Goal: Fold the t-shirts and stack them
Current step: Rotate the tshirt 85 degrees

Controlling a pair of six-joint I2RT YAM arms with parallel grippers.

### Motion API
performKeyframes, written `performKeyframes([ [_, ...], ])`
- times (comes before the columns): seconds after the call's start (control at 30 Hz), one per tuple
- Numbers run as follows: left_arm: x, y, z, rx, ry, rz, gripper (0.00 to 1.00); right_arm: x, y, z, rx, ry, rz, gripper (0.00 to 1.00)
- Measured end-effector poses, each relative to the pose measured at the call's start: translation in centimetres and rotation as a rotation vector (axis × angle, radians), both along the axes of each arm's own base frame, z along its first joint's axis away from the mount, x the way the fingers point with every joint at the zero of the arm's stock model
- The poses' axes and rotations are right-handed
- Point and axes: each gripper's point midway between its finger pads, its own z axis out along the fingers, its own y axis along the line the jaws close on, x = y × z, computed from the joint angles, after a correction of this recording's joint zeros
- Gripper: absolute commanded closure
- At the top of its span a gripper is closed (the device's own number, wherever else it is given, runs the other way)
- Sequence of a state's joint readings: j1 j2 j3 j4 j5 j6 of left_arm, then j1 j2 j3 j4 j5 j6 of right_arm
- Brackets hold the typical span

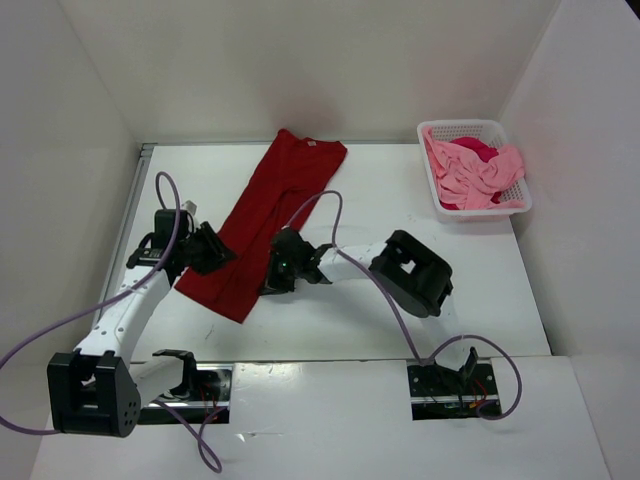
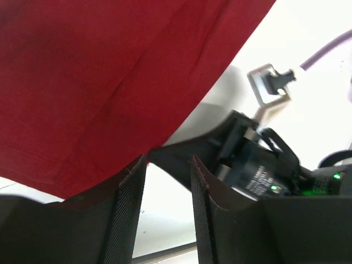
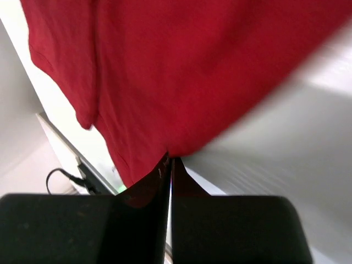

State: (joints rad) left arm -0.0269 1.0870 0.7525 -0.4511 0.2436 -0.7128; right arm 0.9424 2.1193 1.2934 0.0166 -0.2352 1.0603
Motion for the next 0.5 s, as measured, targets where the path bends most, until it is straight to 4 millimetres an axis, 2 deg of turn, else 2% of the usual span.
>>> performKeyframes([
  [0.03, 0.0, 0.0, -0.2, 0.000, 0.005, -0.001, 0.54, -0.1, -0.7, 0.0, 0.001, 0.002, -0.005, 0.99],
  [0.1, 0.0, -0.3, -0.7, 0.002, 0.023, -0.010, 0.54, -0.1, -3.7, 0.1, -0.025, -0.001, -0.036, 1.00],
  [0.2, -0.3, -1.6, -2.0, 0.009, 0.065, -0.056, 0.54, 0.3, -12.0, 0.5, -0.118, 0.001, -0.135, 1.00],
  [0.27, -0.6, -3.0, -2.8, 0.014, 0.090, -0.099, 0.54, 0.6, -16.6, 1.5, -0.156, -0.009, -0.207, 0.98],
  [0.3, -0.9, -3.9, -3.2, 0.016, 0.107, -0.125, 0.54, 0.3, -18.3, 2.2, -0.166, -0.024, -0.233, 0.93],
  [0.4, -2.0, -6.1, -4.0, 0.019, 0.135, -0.195, 0.50, -2.0, -20.0, 3.5, -0.152, -0.052, -0.223, 0.81],
  [0.43, -2.4, -6.6, -4.1, 0.019, 0.142, -0.213, 0.48, -2.7, -20.3, 3.6, -0.152, -0.049, -0.217, 0.65],
  [0.5, -3.4, -7.2, -4.9, 0.020, 0.162, -0.225, 0.48, -3.8, -20.8, 3.5, -0.157, -0.035, -0.211, 0.53],
])
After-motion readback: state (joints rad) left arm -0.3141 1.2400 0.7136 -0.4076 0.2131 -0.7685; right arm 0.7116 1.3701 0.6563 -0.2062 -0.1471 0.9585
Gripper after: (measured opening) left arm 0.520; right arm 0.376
